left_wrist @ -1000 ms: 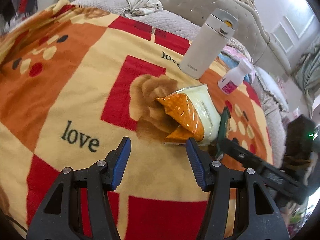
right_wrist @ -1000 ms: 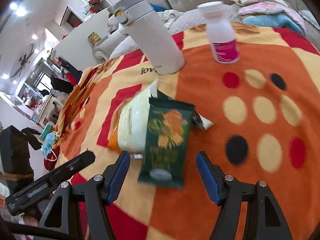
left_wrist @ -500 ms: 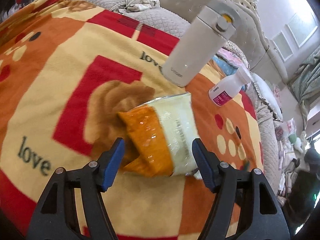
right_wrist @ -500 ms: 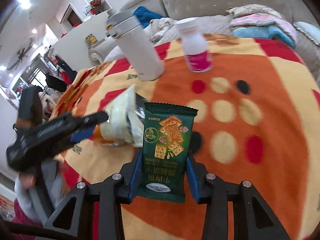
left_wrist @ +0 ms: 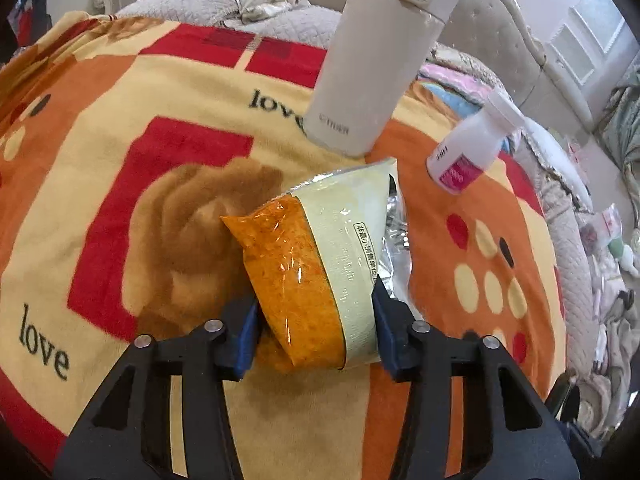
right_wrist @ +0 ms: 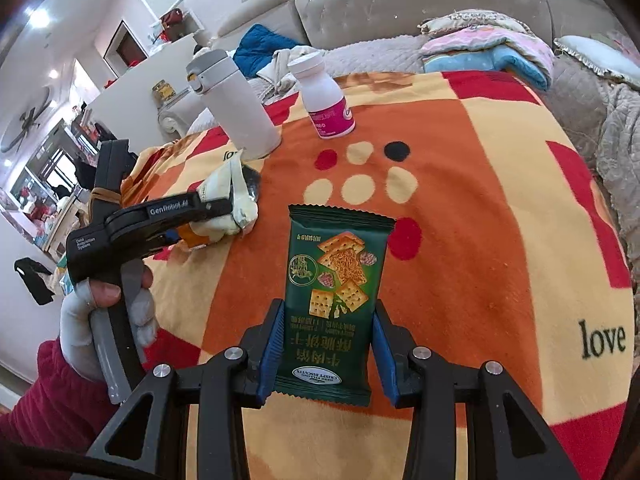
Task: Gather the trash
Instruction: 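Carry the snack bag and green crackers packet over the black bin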
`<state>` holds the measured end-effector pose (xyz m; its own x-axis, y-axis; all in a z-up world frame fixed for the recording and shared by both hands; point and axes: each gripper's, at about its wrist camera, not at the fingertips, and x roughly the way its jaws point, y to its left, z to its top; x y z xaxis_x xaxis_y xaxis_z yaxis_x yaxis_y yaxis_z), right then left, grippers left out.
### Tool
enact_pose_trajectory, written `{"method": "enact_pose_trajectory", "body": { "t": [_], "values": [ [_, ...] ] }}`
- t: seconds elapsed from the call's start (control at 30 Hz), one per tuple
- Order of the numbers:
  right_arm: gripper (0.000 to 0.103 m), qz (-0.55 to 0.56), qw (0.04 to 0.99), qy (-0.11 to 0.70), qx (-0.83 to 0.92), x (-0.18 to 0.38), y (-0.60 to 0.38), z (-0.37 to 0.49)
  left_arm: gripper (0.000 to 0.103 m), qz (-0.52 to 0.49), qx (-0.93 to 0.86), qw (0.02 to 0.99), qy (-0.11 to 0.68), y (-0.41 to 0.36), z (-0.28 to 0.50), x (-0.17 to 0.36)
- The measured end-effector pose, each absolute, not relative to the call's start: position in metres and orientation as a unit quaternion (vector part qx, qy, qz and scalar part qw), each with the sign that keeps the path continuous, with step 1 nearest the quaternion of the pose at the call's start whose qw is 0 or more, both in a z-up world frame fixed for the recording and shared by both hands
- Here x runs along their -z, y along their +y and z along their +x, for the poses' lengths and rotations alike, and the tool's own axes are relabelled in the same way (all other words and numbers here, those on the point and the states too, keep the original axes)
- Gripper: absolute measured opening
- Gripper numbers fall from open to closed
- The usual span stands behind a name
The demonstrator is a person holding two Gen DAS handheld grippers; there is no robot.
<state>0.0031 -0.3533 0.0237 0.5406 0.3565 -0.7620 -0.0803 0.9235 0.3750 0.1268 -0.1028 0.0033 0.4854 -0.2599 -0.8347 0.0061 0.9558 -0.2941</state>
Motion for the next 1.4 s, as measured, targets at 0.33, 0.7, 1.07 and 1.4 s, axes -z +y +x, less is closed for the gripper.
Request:
{"method": "enact_pose_trajectory", "body": {
  "t": [0.33,0.7,1.07,1.4],
  "values": [
    [0.040,0.138,0.873,0.454,-0.109,-0.030,-0.364,-0.024,0.042,-0.095,0.138,0.864,0.475,-0.127,0.066,-0.033],
    [0.040,0.150,0.878,0.451,-0.058,-0.032,-0.407,-0.066,0.042,-0.039,0.196,0.865,0.461,-0.202,0.012,-0.046],
    [0.040,0.169,0.879,0.446,-0.013,-0.031,-0.453,-0.104,0.042,0.014,0.246,0.857,0.453,-0.273,-0.026,-0.048],
    [0.040,0.192,0.878,0.438,0.019,-0.032,-0.489,-0.130,0.042,0.039,0.274,0.849,0.450,-0.310,-0.044,-0.045]
  ]
}}
